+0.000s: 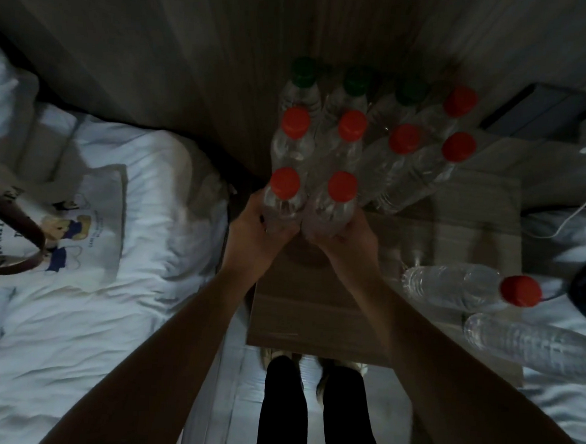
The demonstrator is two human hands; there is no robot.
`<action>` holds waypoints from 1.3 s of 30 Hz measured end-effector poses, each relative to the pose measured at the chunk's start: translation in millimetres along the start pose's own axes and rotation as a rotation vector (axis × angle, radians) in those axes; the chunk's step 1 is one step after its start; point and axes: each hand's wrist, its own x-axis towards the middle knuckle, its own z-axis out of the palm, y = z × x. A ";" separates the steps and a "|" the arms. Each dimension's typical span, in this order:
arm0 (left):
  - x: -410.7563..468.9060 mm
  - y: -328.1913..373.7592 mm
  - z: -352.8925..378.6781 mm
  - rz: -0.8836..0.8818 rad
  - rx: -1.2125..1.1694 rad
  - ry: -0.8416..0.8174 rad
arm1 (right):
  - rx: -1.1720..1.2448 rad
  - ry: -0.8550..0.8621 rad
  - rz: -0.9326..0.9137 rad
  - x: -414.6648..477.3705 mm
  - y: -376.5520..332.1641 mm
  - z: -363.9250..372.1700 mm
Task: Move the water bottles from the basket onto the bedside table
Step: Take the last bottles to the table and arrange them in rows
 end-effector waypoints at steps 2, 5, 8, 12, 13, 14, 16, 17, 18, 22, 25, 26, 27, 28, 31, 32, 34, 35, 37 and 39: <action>5.1 7.3 2.6 -0.026 0.010 0.008 | 0.025 -0.007 0.013 4.2 -1.5 -0.5; 9.2 14.8 3.6 -0.033 0.034 0.026 | 0.033 -0.016 0.029 9.1 -4.6 0.6; 10.8 12.5 2.2 -0.012 0.024 0.008 | 0.026 -0.016 0.029 12.1 -7.6 2.0; 14.5 4.6 1.0 -0.005 0.017 -0.023 | 0.051 -0.038 0.022 12.2 -8.0 2.8; 15.7 3.9 1.0 -0.004 0.021 -0.028 | 0.059 -0.042 0.017 12.5 -7.0 3.0; 17.2 1.9 1.1 -0.005 0.024 -0.033 | 0.059 -0.044 0.023 12.3 -7.2 3.0; 20.2 -0.3 1.0 -0.015 0.008 -0.042 | 0.050 -0.045 0.032 12.2 -7.7 3.0; 21.4 -1.5 0.7 -0.023 -0.002 -0.050 | 0.043 -0.043 0.035 12.6 -7.1 3.8; 22.3 -2.1 0.3 -0.026 -0.013 -0.064 | 0.037 -0.046 0.040 11.6 -7.6 3.6; 28.6 -12.0 0.4 -0.049 -0.022 -0.093 | -0.023 -0.065 0.044 10.9 -9.4 6.4; 30.5 -20.2 2.3 -0.090 -0.007 -0.085 | -0.080 -0.068 0.079 11.9 -12.0 1.1; 27.3 -22.1 2.9 -0.110 -0.010 -0.076 | -0.079 -0.066 0.095 9.3 -13.9 -3.9; 20.5 -22.4 4.0 -0.125 -0.009 -0.070 | -0.056 -0.067 0.100 4.8 -13.0 -8.7; 10.3 -22.1 4.8 -0.131 0.009 -0.065 | -0.023 -0.079 0.102 -4.4 -14.6 -15.6; -29.3 -23.2 8.3 -0.176 0.100 -0.043 | 0.011 -0.044 0.102 -29.8 6.7 -32.4; -43.5 -21.1 11.5 -0.205 0.101 -0.043 | 0.010 -0.029 0.139 -36.7 16.1 -41.2; -70.9 -10.3 23.7 -0.274 0.063 -0.034 | 0.050 -0.034 0.186 -51.8 32.2 -62.1; -82.3 -5.3 30.5 -0.312 0.033 -0.031 | 0.078 -0.047 0.197 -61.0 37.1 -74.0; -101.2 0.1 45.2 -0.357 0.017 -0.054 | 0.133 -0.065 0.183 -78.9 48.5 -95.5; -116.7 5.8 59.3 -0.383 0.024 -0.088 | 0.095 -0.092 0.183 -95.9 58.5 -111.5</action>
